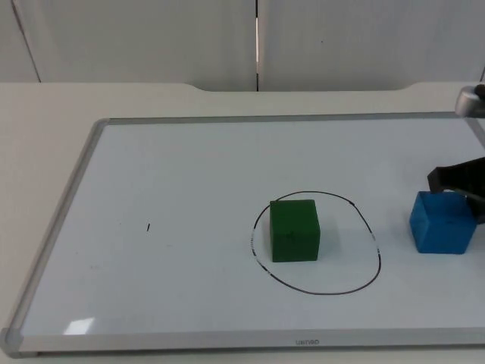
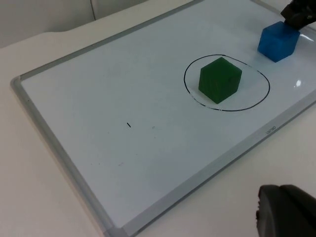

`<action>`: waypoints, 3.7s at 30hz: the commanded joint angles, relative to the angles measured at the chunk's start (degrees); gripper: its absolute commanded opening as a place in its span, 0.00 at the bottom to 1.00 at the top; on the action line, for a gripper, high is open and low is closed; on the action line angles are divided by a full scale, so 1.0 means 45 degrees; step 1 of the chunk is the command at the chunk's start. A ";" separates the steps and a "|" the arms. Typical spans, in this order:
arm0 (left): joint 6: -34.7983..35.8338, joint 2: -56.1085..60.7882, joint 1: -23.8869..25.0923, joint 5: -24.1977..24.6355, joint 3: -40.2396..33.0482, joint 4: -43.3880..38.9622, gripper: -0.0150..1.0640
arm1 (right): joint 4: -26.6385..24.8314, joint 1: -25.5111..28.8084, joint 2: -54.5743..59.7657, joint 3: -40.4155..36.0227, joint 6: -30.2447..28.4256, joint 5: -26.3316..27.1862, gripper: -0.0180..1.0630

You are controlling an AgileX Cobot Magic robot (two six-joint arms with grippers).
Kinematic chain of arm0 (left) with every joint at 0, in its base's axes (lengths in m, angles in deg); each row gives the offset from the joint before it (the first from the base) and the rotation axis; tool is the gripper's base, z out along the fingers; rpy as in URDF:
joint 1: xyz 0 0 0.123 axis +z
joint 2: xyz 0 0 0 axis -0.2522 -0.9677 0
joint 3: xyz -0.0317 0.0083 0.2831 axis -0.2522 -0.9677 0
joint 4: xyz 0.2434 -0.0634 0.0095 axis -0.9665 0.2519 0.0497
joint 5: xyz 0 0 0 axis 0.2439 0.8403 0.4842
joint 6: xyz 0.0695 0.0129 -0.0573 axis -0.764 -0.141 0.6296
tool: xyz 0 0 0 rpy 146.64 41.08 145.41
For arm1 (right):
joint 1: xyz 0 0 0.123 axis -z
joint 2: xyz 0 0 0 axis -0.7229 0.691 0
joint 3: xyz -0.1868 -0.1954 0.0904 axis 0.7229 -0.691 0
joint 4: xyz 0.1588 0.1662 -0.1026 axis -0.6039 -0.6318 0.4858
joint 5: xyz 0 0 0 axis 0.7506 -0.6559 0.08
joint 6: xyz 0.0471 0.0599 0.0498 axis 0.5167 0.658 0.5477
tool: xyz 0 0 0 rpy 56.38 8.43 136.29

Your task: Push the two cubes into the marked area.

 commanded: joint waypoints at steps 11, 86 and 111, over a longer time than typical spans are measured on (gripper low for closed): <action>0.0075 0.0051 -0.0048 0.0049 -0.0051 -0.0058 0.01 | -0.0327 -0.0640 -0.0050 0.0050 0.0084 -0.0090 0.01; 0.0075 0.0051 -0.0048 0.0049 -0.0051 -0.0058 0.01 | -0.0330 -0.2380 -0.0050 0.0050 0.1332 0.0309 0.01; 0.0075 0.0051 -0.0048 0.0049 -0.0051 -0.0058 0.01 | -0.0315 -0.3419 -0.0050 0.0050 0.1980 0.1326 0.01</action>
